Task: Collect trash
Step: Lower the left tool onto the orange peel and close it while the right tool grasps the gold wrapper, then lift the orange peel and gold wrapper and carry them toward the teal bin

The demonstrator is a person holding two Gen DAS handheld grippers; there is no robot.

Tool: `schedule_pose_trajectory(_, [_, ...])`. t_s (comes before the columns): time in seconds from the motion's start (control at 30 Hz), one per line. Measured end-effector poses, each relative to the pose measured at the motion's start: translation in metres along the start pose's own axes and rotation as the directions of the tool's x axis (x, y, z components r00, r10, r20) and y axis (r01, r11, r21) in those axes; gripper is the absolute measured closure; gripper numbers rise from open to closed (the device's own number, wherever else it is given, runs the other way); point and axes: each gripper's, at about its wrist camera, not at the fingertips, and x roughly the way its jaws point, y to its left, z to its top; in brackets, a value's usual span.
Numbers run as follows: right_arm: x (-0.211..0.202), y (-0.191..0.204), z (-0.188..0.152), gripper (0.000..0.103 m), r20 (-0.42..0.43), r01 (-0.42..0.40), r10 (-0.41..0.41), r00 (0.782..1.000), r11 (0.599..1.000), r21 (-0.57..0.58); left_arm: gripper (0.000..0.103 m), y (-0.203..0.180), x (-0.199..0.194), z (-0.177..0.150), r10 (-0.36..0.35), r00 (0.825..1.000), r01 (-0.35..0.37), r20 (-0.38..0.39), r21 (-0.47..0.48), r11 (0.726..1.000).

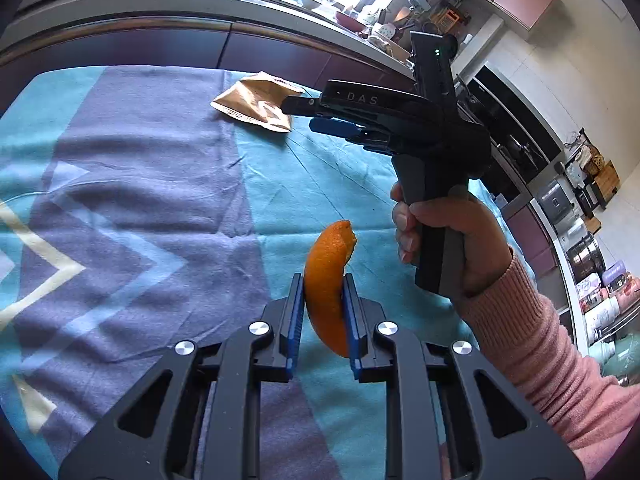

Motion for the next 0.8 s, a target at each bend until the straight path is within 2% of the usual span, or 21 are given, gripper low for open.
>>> schedule_pose_trajectory(0.37, [0.025,-0.004,0.023,0.052,0.003,-0.011,0.011,1.000,0.999,0.043,0.084,0.029,-0.046,-0.010,0.072,0.995,-0.068,0.075,-0.057,0.996])
schedule_pose_trajectory(0.4, [0.027,-0.002,0.023,0.056,0.001,-0.012,0.012,1.000,0.999,0.039,0.084,0.031,-0.051,-0.011,0.075,0.994,-0.070,0.080,-0.062,0.996])
schedule_pose_trajectory(0.53, [0.032,0.001,0.020,0.086,-0.016,-0.013,0.013,1.000,0.999,0.031,0.084,0.040,-0.062,-0.014,0.093,0.991,-0.086,0.094,-0.084,0.993])
schedule_pose_trajectory(0.63, [0.031,0.002,0.016,0.092,-0.016,-0.014,0.015,1.000,1.000,0.025,0.084,0.043,-0.068,-0.016,0.107,0.988,-0.098,0.107,-0.092,0.991])
schedule_pose_trajectory(0.8, [0.020,0.012,0.008,0.094,-0.004,-0.039,0.039,0.999,0.999,0.003,0.084,0.047,-0.080,-0.020,0.115,0.985,-0.102,0.125,-0.105,0.989])
